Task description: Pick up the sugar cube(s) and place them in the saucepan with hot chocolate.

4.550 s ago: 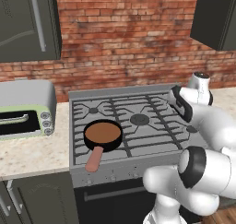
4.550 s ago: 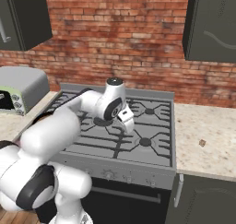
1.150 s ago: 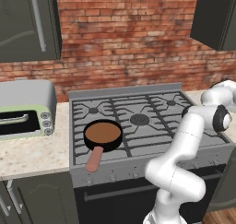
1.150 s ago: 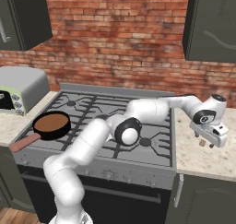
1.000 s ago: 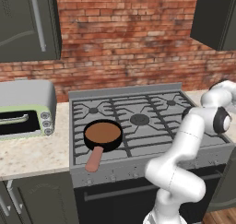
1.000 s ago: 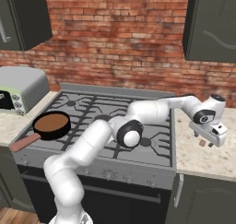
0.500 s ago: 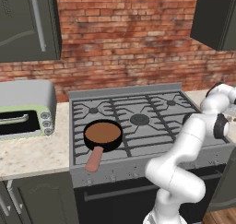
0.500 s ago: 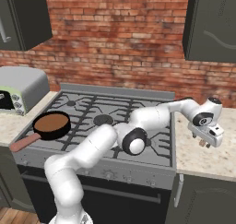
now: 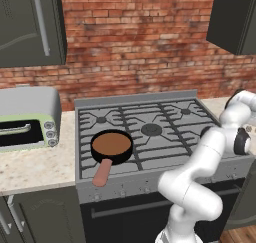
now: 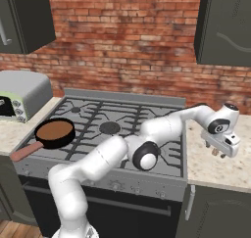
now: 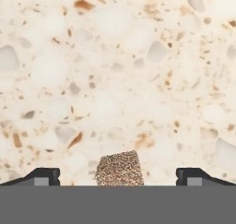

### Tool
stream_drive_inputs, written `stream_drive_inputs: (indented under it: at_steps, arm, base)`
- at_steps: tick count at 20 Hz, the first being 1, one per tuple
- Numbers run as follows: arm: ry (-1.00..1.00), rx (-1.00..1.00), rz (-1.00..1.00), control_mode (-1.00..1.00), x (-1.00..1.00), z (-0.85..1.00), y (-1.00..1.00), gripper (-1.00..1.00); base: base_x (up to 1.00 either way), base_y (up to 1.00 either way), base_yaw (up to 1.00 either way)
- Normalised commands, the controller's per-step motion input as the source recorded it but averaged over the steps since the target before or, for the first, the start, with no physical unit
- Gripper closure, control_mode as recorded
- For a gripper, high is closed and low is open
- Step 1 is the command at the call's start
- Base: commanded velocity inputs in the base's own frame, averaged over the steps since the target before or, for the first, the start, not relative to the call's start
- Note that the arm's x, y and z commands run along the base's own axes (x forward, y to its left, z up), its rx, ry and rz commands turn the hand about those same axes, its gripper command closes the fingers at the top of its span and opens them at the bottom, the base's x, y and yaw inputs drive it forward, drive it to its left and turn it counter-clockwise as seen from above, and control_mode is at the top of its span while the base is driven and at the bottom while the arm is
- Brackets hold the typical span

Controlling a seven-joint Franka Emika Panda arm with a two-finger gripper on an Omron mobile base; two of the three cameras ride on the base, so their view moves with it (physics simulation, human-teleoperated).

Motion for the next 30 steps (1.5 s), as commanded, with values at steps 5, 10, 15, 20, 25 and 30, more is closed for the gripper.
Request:
stream_drive_inputs:
  at_steps: [5, 10, 15, 20, 25, 30]
  arm:
    - [0.08, 0.0, 0.01, -1.0, -0.17, -0.01, 0.0, -1.0]
    - [0.0, 0.0, 0.01, -1.0, 0.01, -0.07, 0.17, -1.0]
    - [0.0, 0.0, 0.0, -1.0, 0.06, -0.22, 0.04, -1.0]
    - [0.0, 0.0, 0.0, -1.0, 0.0, -0.34, 0.0, -1.0]
    - [0.0, 0.0, 0.0, -1.0, 0.27, -0.18, 0.0, -1.0]
    - [0.0, 0.0, 0.0, -1.0, 0.11, -0.16, 0.0, -1.0]
  base:
    - [0.0, 0.0, 0.0]
    - [0.0, 0.0, 0.0]
    - [0.0, 0.0, 0.0]
    - [0.0, 0.0, 0.0]
    - [0.0, 0.0, 0.0]
    - [0.0, 0.0, 0.0]
